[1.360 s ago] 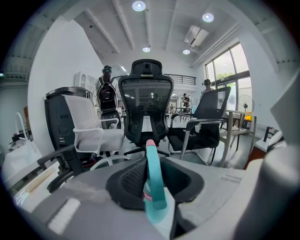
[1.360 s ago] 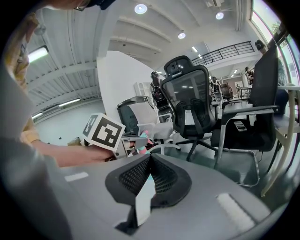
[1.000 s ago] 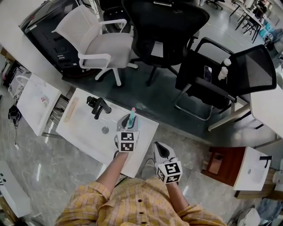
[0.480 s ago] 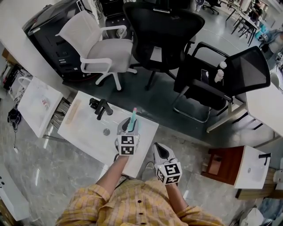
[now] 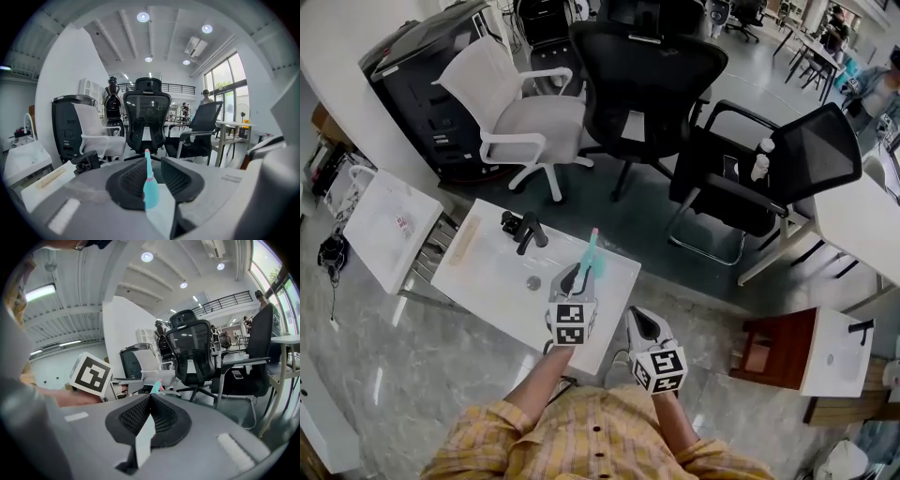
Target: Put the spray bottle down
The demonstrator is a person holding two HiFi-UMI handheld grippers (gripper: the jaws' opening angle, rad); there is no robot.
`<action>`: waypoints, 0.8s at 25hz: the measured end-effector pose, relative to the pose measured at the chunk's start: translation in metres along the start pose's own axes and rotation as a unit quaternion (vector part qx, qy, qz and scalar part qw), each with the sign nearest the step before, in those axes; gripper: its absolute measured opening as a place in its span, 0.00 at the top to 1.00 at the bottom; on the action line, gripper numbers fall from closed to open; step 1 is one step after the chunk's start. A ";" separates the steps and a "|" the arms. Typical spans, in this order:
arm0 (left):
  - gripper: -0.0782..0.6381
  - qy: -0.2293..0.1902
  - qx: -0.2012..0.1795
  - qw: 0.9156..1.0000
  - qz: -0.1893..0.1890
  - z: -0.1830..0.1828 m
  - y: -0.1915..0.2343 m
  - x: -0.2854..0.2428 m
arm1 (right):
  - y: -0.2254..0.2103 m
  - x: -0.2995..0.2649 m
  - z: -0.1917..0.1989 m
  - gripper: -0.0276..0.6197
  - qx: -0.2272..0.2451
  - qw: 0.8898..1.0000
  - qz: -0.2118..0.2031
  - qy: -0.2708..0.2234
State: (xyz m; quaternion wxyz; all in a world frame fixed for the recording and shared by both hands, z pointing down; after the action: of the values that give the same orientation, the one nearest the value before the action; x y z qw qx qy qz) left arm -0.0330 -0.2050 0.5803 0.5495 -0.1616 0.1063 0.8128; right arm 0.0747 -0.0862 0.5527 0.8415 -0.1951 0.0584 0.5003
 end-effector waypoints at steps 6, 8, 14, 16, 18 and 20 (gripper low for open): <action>0.85 -0.015 0.013 1.000 0.018 -0.004 -0.004 0.031 | 0.013 0.013 -0.006 0.95 0.005 1.000 0.007 -0.011; 0.87 -0.018 0.016 1.000 0.020 -0.003 -0.004 0.041 | 0.017 0.018 -0.007 0.95 0.006 1.000 0.009 -0.014; 0.89 -0.031 0.019 0.999 0.030 -0.004 -0.009 0.069 | 0.025 0.031 -0.015 0.95 0.010 0.999 0.023 -0.025; 0.89 -0.029 0.014 0.999 0.033 -0.003 -0.011 0.076 | 0.027 0.034 -0.016 0.95 0.009 0.999 0.027 -0.028; 0.89 -0.026 0.011 0.999 0.037 0.000 -0.012 0.085 | 0.030 0.037 -0.016 0.96 0.007 0.999 0.032 -0.029; 0.89 -0.027 0.009 0.999 0.040 0.002 -0.012 0.093 | 0.033 0.038 -0.015 0.96 0.006 0.999 0.035 -0.029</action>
State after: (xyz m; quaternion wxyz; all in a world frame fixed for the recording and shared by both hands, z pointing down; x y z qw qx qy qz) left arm -0.0538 -0.1202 0.5473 0.5205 -0.1299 0.1052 0.8373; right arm 0.0661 -0.0468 0.5183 0.8260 -0.1731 0.0435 0.5347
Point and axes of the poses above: the fingertips, and each gripper's own axes: x backward along the fingers, y to its left, z out of its underside, the point moved 2 cm from there along x, backward along the fingers, and after that the axes turned 7 degrees about -z, right-handed, at the moved point
